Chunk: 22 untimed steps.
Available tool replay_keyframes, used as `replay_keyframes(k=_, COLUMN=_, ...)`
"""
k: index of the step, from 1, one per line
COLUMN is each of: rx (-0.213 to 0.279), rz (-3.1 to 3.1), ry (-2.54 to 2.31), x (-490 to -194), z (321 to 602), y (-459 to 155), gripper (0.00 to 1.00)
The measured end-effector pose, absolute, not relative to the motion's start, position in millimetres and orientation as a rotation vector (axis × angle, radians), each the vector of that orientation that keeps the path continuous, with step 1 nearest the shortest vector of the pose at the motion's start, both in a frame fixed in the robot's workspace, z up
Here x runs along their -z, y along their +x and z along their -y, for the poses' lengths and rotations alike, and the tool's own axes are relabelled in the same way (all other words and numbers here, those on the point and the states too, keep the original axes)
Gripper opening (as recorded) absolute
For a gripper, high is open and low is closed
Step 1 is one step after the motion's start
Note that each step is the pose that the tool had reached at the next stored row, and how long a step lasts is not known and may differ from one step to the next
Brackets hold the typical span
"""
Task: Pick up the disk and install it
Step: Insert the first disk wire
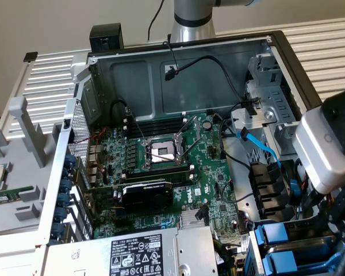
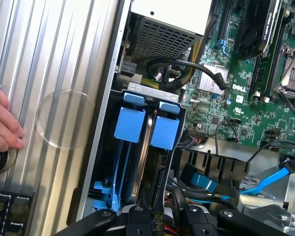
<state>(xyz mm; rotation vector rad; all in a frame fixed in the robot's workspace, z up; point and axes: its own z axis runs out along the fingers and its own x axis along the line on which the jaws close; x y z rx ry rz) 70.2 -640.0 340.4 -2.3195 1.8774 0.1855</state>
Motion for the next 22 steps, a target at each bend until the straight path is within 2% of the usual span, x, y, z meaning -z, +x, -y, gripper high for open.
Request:
replay_keyframes(k=10, rx=-0.186, rz=-1.877, ry=-2.319, x=-340.4, z=640.6, y=70.2, gripper=0.31)
replay_keyframes(k=11, rx=-0.187, rz=-1.877, ry=-2.319, x=-340.4, z=640.7, y=70.2, gripper=0.29)
replay_keyframes(k=13, rx=-0.187, rz=-1.877, ry=-2.318, x=-340.4, z=641.0, y=70.2, gripper=0.17)
replay_keyframes(k=22, rx=-0.188, rz=-1.876, ry=-2.318, x=-342.7, z=640.7, y=70.3, gripper=0.17)
